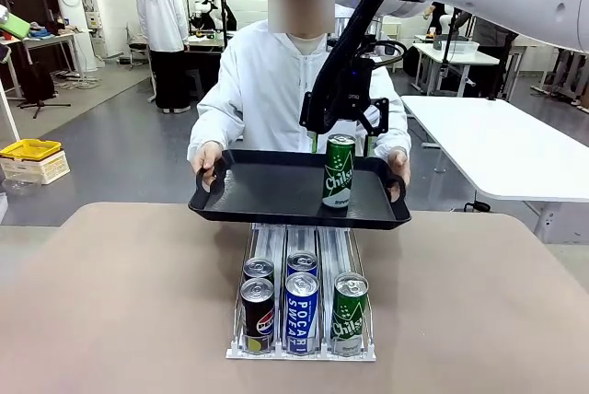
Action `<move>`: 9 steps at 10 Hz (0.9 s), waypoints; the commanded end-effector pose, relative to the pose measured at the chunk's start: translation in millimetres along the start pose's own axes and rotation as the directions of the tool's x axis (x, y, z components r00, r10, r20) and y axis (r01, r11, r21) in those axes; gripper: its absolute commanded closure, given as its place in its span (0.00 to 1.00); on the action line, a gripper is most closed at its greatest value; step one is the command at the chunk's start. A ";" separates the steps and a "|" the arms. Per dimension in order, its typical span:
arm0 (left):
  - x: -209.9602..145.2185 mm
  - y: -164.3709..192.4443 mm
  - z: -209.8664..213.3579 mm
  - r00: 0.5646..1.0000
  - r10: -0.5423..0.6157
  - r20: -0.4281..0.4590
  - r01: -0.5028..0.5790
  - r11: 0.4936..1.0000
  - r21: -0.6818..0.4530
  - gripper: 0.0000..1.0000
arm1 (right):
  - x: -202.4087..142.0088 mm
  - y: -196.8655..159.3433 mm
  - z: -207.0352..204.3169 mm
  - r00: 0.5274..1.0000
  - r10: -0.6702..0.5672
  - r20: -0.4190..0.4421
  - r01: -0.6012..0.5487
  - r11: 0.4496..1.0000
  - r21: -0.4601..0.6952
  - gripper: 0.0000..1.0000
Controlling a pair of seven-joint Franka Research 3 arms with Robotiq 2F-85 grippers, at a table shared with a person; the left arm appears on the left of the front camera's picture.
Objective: Retrieve and hand over the desired beverage to the person.
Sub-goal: Place the picked can on the Handle tray extended by the person.
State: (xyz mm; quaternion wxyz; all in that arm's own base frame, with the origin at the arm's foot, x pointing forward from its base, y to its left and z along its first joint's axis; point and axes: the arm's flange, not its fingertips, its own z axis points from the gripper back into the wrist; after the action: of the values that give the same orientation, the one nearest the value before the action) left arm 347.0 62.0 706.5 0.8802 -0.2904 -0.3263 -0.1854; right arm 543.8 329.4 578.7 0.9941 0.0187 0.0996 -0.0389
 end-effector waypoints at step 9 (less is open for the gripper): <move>-1.3 0.5 0.8 1.000 -0.012 -0.001 0.012 1.000 -0.008 0.00 | -207.5 -100.4 61.8 0.913 0.318 0.257 -0.326 0.945 -0.009 0.00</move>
State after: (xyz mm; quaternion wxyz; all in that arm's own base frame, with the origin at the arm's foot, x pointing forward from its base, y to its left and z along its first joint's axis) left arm 347.0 62.1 706.6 0.8802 -0.2904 -0.3263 -0.1854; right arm 366.7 269.1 715.5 0.9960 0.0330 -0.0242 0.0796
